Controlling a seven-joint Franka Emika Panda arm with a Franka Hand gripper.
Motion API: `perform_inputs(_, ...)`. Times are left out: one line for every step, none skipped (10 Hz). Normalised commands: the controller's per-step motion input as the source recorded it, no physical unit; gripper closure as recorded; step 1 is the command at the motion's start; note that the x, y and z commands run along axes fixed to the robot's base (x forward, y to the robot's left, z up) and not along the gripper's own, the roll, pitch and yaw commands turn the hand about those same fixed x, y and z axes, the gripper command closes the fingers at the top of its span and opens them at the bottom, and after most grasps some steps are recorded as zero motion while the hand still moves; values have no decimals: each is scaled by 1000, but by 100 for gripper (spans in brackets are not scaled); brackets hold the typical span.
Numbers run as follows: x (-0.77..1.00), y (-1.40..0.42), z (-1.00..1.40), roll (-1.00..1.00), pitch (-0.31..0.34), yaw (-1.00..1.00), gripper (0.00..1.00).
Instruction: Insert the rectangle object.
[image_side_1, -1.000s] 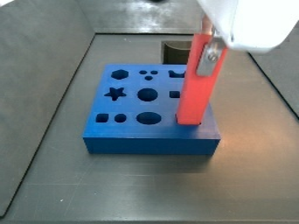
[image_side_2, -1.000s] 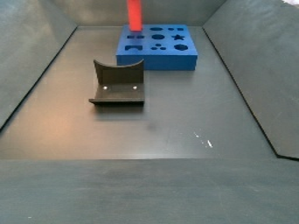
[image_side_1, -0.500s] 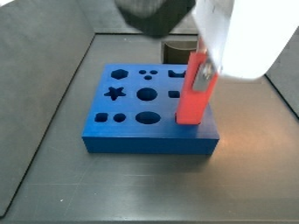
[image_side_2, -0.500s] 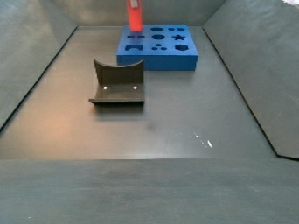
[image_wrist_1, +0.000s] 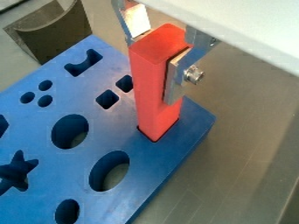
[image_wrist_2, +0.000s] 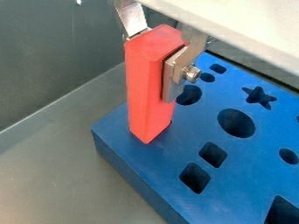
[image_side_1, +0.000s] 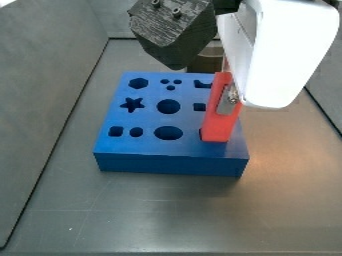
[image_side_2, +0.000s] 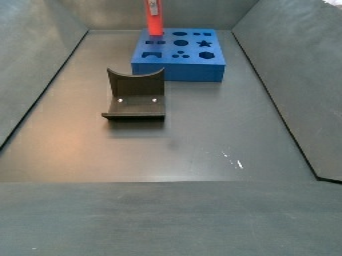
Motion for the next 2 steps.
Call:
perform_inputs(0, 0, -20, -23, -34, 0, 100)
perform_inputs(0, 0, 0, 0, 0, 0, 100)
